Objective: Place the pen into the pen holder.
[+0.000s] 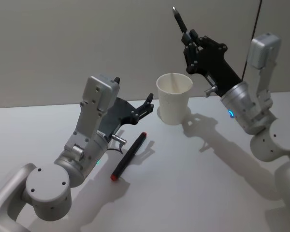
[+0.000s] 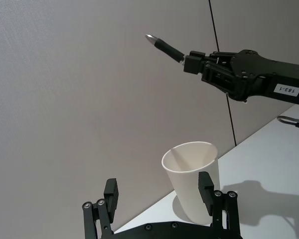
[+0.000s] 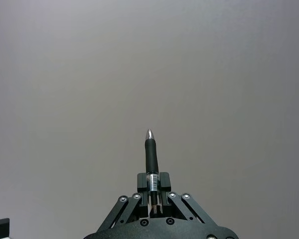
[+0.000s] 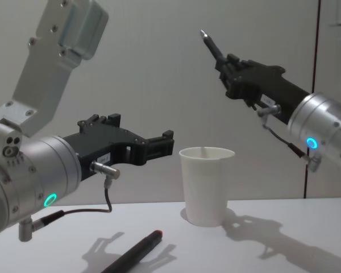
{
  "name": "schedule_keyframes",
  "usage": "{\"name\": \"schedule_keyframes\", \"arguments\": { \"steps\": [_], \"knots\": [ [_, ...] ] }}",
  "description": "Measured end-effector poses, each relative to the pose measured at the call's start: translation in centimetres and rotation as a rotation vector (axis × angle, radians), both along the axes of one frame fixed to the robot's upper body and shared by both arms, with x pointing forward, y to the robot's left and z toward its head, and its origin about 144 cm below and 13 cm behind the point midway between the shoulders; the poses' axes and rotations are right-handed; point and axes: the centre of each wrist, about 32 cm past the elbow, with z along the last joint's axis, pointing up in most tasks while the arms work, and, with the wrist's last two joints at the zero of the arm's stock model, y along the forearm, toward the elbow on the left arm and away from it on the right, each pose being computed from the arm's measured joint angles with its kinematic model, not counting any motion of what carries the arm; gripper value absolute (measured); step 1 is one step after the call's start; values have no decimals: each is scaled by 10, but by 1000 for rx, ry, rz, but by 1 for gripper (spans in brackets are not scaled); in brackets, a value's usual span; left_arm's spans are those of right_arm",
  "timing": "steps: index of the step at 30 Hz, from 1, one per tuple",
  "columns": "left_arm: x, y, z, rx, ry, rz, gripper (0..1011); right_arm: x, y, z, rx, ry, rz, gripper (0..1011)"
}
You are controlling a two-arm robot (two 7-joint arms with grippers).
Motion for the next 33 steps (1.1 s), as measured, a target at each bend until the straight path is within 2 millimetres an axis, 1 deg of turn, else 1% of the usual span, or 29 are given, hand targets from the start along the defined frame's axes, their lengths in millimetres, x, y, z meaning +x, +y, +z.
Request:
{"name": "schedule_keyframes", "arguments": {
  "steps": [12,33],
  "knots": [
    [0,0,0,0,0,0,1001,12,9,-3,-105,-51,-25,134],
    [0,0,0,0,0,0,1001,30,22,-11,-198,-113,-64,134]
  ]
}}
